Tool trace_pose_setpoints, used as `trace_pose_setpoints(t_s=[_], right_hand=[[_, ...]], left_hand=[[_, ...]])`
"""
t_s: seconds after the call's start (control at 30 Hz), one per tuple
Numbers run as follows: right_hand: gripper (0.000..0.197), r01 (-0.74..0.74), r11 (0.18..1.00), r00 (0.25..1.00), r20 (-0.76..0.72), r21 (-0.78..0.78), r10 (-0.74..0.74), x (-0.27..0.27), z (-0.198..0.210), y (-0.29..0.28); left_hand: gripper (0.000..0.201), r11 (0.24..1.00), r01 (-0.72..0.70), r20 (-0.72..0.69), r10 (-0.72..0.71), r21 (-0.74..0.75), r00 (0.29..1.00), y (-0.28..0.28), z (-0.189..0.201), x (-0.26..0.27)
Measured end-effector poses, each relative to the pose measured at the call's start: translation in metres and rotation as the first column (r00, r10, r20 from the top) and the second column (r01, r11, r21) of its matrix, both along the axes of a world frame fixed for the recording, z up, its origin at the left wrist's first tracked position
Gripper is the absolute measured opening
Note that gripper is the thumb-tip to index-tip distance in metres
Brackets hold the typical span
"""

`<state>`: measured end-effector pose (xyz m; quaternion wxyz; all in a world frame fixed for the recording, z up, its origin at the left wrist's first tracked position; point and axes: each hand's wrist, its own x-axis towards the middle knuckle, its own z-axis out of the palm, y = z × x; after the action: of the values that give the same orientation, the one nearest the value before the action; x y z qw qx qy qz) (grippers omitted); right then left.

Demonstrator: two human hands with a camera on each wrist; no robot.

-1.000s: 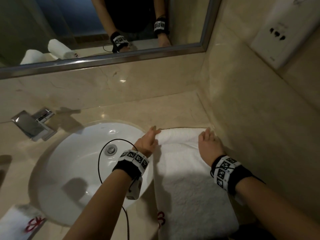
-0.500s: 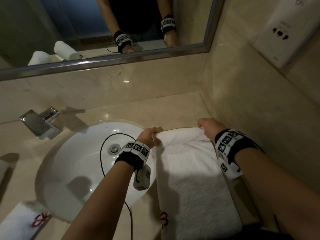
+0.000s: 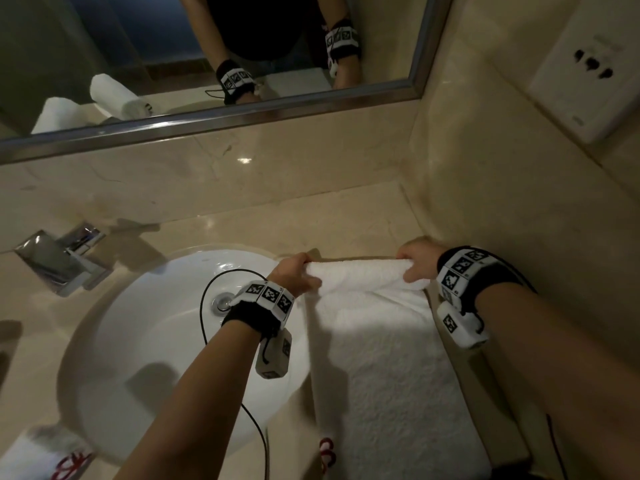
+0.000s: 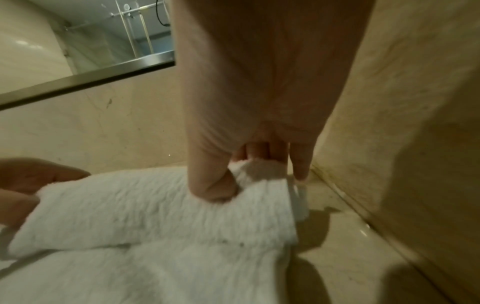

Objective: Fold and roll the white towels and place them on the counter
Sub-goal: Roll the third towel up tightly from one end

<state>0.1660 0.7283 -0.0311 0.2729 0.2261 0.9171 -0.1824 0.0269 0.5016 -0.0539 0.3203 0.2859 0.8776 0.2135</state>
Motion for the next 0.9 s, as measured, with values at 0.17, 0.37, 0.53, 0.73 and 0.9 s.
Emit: trace_pose_setpoints(t_s=[0.17, 0.37, 0.53, 0.73, 0.9], right_hand=[[0.047, -0.047, 0.978, 0.994, -0.091, 0.201, 0.067, -0.022, 0.000, 0.002], [0.042, -0.146, 0.908, 0.976, -0.095, 0.393, 0.198, -0.033, -0.003, -0.005], [0.037, -0.107, 0.899, 0.961, -0.186, 0.426, 0.202, -0.016, -0.010, -0.015], [0.031, -0.077, 0.862, 0.923, -0.292, 0.501, 0.252, 0.002, -0.005, -0.033], [0.046, -0.173, 0.823, 0.927, -0.193, 0.541, 0.323, 0.009, -0.008, -0.043]], left_hand=[[0.041, 0.998, -0.069, -0.007, 0.069, 0.002, 0.998, 0.002, -0.006, -0.003], [0.040, 0.994, -0.071, -0.083, 0.078, 0.080, 0.994, 0.007, -0.001, -0.012], [0.031, 0.984, -0.094, -0.053, 0.103, 0.151, 0.993, -0.004, -0.006, -0.007], [0.040, 0.976, -0.077, -0.077, 0.094, 0.202, 0.993, -0.015, -0.007, 0.001], [0.050, 0.996, 0.046, -0.245, -0.025, 0.080, 0.969, -0.027, -0.003, 0.014]])
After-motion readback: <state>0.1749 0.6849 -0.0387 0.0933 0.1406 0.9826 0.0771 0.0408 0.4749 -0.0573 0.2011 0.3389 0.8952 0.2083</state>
